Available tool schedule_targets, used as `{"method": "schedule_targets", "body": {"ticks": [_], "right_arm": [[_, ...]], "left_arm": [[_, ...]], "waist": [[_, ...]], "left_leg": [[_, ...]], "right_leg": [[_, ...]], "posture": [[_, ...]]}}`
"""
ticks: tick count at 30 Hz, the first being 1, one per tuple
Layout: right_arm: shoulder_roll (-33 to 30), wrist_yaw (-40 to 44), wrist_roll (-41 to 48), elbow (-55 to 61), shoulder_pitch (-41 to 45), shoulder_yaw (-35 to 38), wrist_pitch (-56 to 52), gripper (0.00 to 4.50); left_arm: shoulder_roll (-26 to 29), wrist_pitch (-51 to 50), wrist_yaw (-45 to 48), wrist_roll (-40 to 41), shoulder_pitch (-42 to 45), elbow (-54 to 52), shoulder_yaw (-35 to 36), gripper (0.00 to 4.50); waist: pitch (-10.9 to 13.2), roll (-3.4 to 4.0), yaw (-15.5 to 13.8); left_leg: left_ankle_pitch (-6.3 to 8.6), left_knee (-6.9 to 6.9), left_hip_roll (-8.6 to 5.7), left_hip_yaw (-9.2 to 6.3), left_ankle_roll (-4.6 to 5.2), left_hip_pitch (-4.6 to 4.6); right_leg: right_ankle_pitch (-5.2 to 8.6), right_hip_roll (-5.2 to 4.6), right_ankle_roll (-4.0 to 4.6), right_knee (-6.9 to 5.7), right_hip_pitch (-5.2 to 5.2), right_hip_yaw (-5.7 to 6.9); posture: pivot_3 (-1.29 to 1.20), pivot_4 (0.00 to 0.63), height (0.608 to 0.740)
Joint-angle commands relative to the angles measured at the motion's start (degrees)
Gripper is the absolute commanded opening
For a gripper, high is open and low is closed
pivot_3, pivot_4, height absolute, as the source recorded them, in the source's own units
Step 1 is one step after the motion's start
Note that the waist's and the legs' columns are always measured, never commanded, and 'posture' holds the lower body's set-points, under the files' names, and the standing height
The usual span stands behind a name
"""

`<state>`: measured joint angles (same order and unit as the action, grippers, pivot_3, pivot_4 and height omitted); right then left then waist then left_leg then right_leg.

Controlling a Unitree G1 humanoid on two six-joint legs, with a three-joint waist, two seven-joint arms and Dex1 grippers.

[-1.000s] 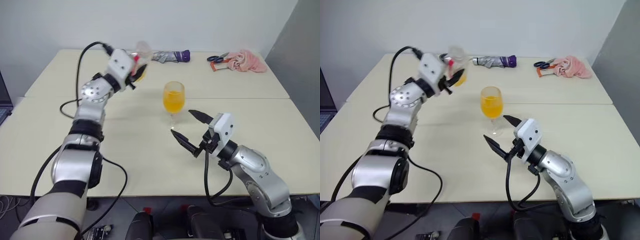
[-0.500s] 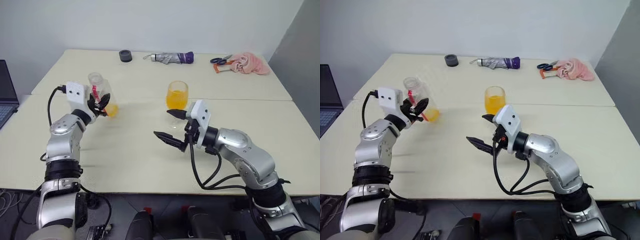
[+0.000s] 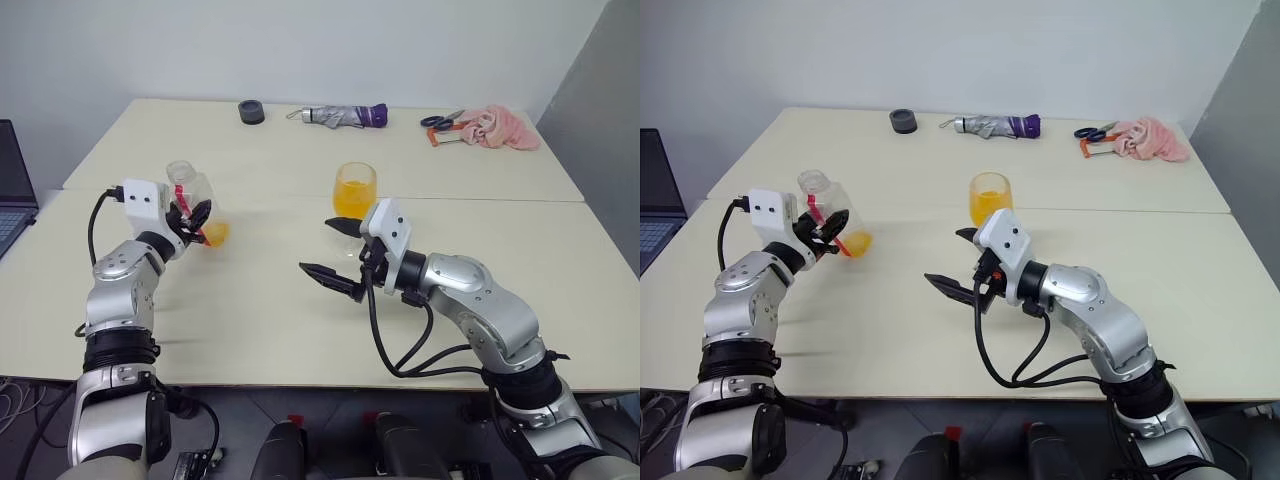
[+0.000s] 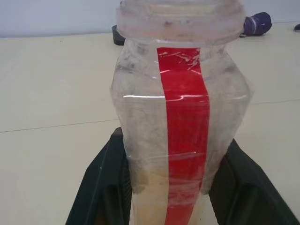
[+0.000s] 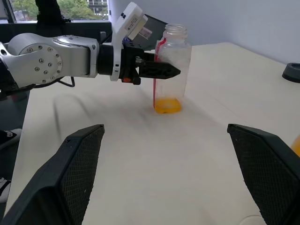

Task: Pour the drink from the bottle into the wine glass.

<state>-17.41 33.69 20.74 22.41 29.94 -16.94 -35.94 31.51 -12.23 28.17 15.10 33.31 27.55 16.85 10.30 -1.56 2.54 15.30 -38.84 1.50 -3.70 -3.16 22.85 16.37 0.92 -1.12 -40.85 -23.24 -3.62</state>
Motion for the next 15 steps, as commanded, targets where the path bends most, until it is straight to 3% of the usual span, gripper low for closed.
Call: {"method": "schedule_targets", "body": {"ticks": [1,5,15], "right_arm": [[0.28,0.08,-0.08,1.90,0.98,0.37,-0.02,4.50],[0.34,0.03,-0.07,2.05,0.90,0.45,-0.18,4.50],[-3.01,2.78,-1.95,4.43,-5.27,0.84,5.51,4.50]], "left_arm": [[0.50,1.11,0.41,0.36,0.46,-1.06,0.39,3.33],[0.08,1.34,0.50,0.35,0.10,-1.69,0.10,4.47],[-0.41,2.83,0.45,1.16,-7.36,-10.73,0.40,4.47]], "waist": [[0.00,0.00,0.00],[0.00,0.00,0.01],[0.00,0.00,-0.06]], "left_leg": [[0.00,0.00,0.00,0.00,0.00,0.00],[0.00,0.01,0.00,0.00,0.00,0.01],[0.00,0.05,0.04,-0.01,0.00,0.02]], "right_leg": [[0.00,0.00,0.00,0.00,0.00,0.00],[0.00,0.00,0.00,0.01,0.00,0.00],[0.00,-0.01,0.00,0.07,0.00,-0.01]], "posture": [[0.00,0.150,0.740],[0.00,0.150,0.740],[0.00,0.150,0.740]]}}
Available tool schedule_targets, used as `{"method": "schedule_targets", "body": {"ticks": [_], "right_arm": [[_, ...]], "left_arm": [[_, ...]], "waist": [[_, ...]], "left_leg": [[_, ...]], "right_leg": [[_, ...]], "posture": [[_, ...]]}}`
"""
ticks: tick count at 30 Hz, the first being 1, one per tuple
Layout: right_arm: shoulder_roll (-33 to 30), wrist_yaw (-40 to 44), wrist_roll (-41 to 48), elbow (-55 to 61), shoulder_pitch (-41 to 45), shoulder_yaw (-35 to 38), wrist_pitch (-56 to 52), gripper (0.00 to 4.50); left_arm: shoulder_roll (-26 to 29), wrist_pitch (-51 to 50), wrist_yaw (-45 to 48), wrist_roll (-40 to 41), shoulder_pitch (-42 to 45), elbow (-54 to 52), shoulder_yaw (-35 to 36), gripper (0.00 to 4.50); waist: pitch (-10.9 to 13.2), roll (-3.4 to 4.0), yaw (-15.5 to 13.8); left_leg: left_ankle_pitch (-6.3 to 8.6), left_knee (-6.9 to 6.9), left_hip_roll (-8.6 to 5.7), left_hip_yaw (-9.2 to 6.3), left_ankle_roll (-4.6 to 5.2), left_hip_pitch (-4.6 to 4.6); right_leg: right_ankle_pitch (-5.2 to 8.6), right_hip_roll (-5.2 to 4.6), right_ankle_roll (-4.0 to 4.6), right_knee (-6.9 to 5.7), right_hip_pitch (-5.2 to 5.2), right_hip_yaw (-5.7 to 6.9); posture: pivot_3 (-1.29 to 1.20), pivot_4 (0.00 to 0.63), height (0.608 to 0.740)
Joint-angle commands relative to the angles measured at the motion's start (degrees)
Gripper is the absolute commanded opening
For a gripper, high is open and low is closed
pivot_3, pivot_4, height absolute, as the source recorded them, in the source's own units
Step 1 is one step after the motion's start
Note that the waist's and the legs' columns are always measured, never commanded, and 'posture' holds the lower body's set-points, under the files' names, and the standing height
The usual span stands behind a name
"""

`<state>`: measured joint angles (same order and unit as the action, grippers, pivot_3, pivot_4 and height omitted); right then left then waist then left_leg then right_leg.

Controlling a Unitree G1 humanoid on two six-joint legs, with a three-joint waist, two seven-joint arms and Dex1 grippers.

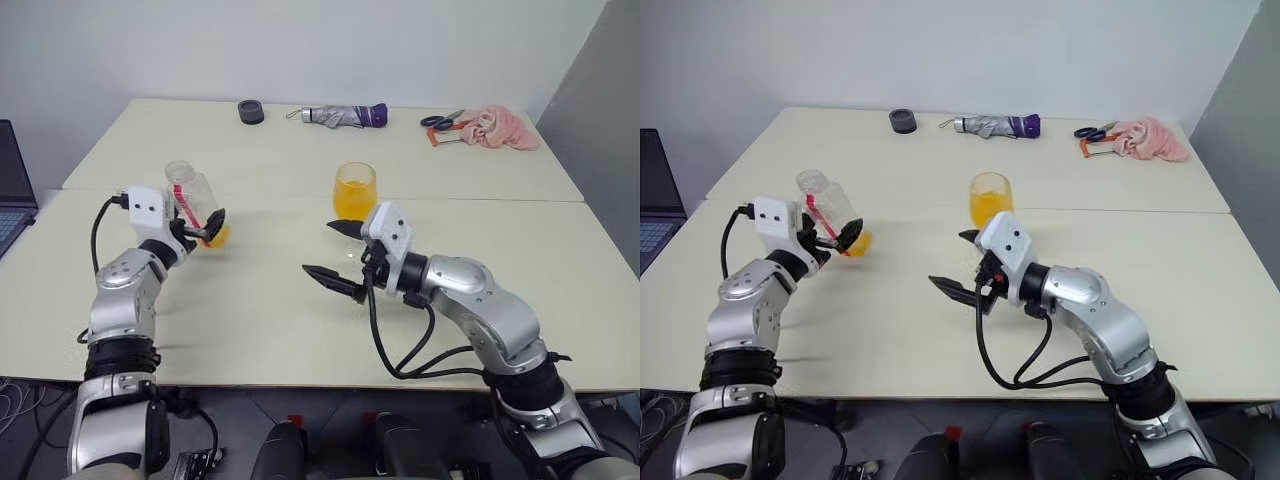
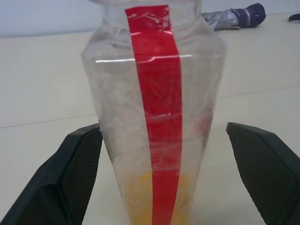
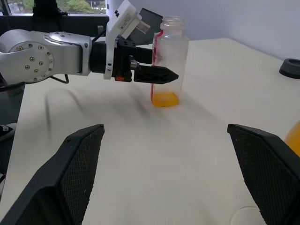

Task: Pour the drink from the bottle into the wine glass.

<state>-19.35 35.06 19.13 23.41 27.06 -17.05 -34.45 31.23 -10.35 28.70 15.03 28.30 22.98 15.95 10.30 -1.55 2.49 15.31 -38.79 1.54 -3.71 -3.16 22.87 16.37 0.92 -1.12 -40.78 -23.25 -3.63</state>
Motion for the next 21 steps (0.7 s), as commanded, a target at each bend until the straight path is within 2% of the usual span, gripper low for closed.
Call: {"method": "schedule_targets", "body": {"ticks": [1,6,8,12,21], "right_arm": [[-1.65,1.54,-0.89,3.74,-3.95,1.30,5.81,4.50],[-2.11,0.04,-2.50,2.65,-10.74,3.92,12.18,4.50],[-0.26,-3.50,-3.72,0.94,-15.08,6.37,15.36,4.50],[4.44,-9.09,-6.18,-3.55,-21.33,9.62,23.62,4.50],[10.21,-17.26,-9.20,-13.36,-21.39,15.12,32.17,4.50]], "left_arm": [[-0.39,0.68,-0.26,1.84,-3.98,-8.25,1.78,4.47],[-2.07,-0.68,-4.03,2.04,-10.44,-16.95,2.46,4.47],[-3.81,-3.19,-8.39,1.76,-14.47,-22.78,3.61,4.47],[-7.30,-4.64,-10.59,3.91,-21.43,-31.06,4.76,4.47],[-10.01,-4.96,-12.18,4.43,-25.85,-36.92,4.82,4.47]], "waist": [[0.00,0.00,-0.02],[0.00,0.00,-0.19],[-0.01,-0.02,-0.31],[-0.01,-0.01,-0.41],[-0.01,-0.01,-0.60]], "left_leg": [[0.00,0.02,0.00,0.01,0.00,0.00],[0.00,0.03,0.04,0.04,0.00,-0.02],[0.00,0.04,0.04,0.04,0.00,-0.03],[0.01,0.09,0.10,0.12,-0.01,-0.07],[0.00,0.09,0.01,0.30,-0.02,-0.16]], "right_leg": [[0.00,-0.01,0.00,0.02,0.00,-0.01],[0.01,-0.06,-0.01,0.05,0.00,-0.06],[0.01,-0.05,-0.02,0.05,0.01,-0.07],[0.01,-0.10,-0.02,0.10,0.03,-0.17],[0.10,0.04,-0.16,0.11,0.04,-0.28]], "posture": [[0.00,0.150,0.740],[0.00,0.150,0.740],[0.00,0.150,0.740],[0.00,0.150,0.740],[0.00,0.150,0.740]]}}
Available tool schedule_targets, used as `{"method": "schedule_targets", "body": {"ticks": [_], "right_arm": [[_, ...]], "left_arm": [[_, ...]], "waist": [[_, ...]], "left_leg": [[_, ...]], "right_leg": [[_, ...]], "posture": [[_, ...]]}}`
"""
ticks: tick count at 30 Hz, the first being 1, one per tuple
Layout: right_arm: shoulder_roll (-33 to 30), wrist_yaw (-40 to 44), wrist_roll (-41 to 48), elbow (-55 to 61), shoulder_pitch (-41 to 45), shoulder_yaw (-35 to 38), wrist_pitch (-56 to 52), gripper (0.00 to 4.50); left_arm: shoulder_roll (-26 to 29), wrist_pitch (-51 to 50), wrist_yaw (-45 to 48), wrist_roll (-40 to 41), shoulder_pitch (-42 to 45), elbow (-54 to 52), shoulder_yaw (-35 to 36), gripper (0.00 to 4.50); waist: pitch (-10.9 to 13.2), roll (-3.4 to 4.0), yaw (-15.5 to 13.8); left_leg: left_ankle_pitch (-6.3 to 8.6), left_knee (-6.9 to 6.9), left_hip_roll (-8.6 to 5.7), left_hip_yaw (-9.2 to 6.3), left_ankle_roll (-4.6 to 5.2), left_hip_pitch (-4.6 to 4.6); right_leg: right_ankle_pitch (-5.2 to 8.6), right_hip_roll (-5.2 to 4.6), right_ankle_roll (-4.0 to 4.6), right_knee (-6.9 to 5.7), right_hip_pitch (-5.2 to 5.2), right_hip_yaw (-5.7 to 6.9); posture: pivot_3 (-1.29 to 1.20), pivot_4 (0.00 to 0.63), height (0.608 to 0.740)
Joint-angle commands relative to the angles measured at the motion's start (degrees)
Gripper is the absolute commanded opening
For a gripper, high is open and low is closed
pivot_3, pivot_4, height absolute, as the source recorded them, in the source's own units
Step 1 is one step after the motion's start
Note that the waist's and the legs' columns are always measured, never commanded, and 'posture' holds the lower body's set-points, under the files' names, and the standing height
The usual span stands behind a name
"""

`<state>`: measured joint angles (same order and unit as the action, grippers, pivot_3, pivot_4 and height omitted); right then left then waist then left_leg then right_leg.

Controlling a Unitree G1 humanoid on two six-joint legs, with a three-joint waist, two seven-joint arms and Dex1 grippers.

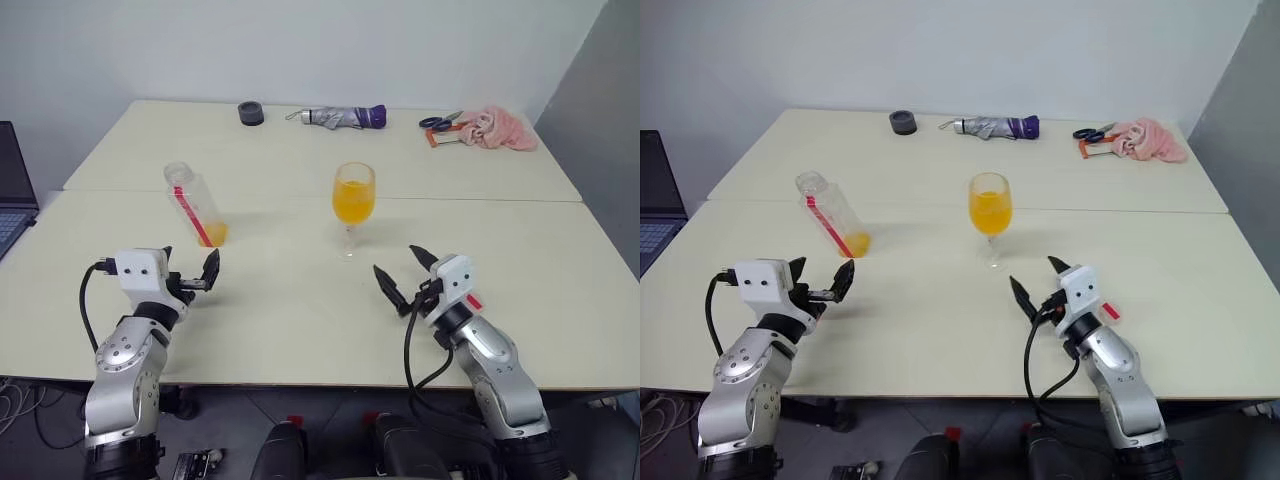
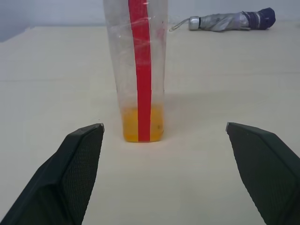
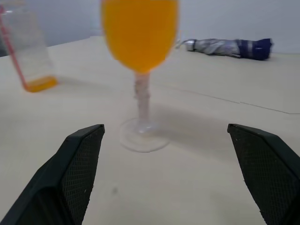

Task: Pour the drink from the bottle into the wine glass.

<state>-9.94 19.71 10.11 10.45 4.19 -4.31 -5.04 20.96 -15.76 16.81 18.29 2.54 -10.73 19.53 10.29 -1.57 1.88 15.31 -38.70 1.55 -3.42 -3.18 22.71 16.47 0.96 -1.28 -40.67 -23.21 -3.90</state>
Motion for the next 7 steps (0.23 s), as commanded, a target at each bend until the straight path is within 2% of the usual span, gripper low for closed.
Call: {"method": "schedule_targets", "body": {"ticks": [1,7], "right_arm": [[0.91,-2.23,-0.23,-0.89,1.75,2.72,3.09,4.50],[0.99,-2.68,-0.44,-1.96,2.41,3.19,3.46,4.50]], "left_arm": [[0.34,0.28,-0.27,1.16,-0.19,-3.47,1.27,4.47],[0.81,1.91,-0.12,0.70,-0.17,-3.74,1.52,4.47]], "waist": [[0.00,0.00,0.00],[0.00,0.01,0.02]], "left_leg": [[0.00,0.00,-0.01,0.03,0.00,-0.01],[0.00,0.09,-0.01,0.10,0.00,-0.05]], "right_leg": [[0.00,0.01,0.00,0.00,0.00,-0.02],[0.01,0.04,-0.01,0.05,-0.01,-0.08]], "posture": [[0.00,0.150,0.740],[0.00,0.150,0.740]]}}
